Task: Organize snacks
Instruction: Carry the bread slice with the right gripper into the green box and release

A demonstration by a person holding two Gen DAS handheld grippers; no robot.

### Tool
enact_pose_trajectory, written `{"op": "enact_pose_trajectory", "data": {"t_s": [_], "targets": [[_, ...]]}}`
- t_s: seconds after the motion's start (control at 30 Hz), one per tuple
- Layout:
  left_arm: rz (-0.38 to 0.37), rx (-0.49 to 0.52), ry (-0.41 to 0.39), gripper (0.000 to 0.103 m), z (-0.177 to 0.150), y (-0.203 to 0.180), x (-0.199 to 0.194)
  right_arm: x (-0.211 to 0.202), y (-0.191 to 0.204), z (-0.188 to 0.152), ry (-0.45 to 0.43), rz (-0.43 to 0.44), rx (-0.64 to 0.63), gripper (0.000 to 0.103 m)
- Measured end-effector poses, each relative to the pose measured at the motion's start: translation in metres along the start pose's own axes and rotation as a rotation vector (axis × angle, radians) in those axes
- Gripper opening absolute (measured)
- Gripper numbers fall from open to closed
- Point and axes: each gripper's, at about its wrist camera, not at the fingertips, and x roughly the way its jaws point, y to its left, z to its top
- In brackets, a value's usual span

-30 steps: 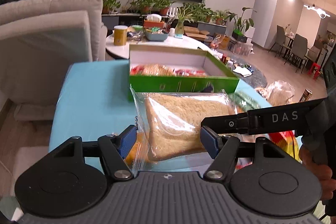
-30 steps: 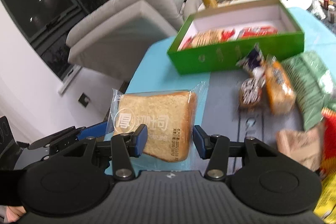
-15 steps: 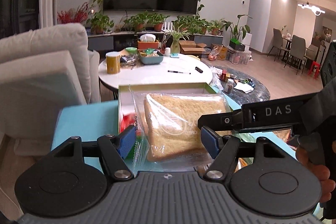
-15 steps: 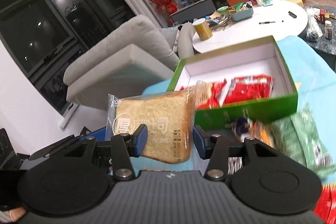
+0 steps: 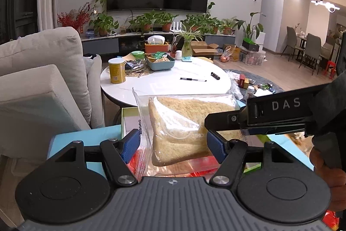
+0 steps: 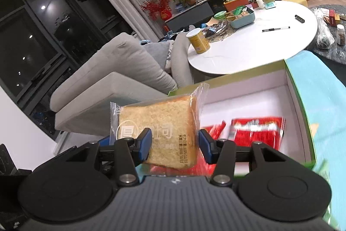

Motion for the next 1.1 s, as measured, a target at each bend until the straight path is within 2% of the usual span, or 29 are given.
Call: {"op": "enact_pose_trajectory", "data": {"t_s": [0.37,0.6,0.67,0.7,0.73,1.1], "targets": [[0.016,-0.018,0.067,0.065,0.003,0.025,0.066,0.053,-0.023,0.014,0.049,-0.025,0.057,0.059],[0.04,-0.064,0.09,0.066,0.0,0.038,0.091,0.078,-0.028,0.019,0.073,-0.048,0.053,0.059],[0.073,-0.06,0.093,0.066,0.001,0.039,0.094,0.084,-0.028,0.02,0.066,-0.062,0.053,0.062],[0.083,-0.054,0.089,0.066,0.0,0.038,0.094,0.085,-0.028,0.02,0.066,-0.094,0.056,0.071],[0.083,-0.05,0.087,0.066,-0.001,0.039,0.093,0.083,-0.029,0.02,0.054,-0.122,0.059,0.076],[0.069,-0.045,0.049,0.071,0.002,0.027,0.052,0.029,-0.007,0.019,-0.005,-0.101,-0.023,0.077]]}}
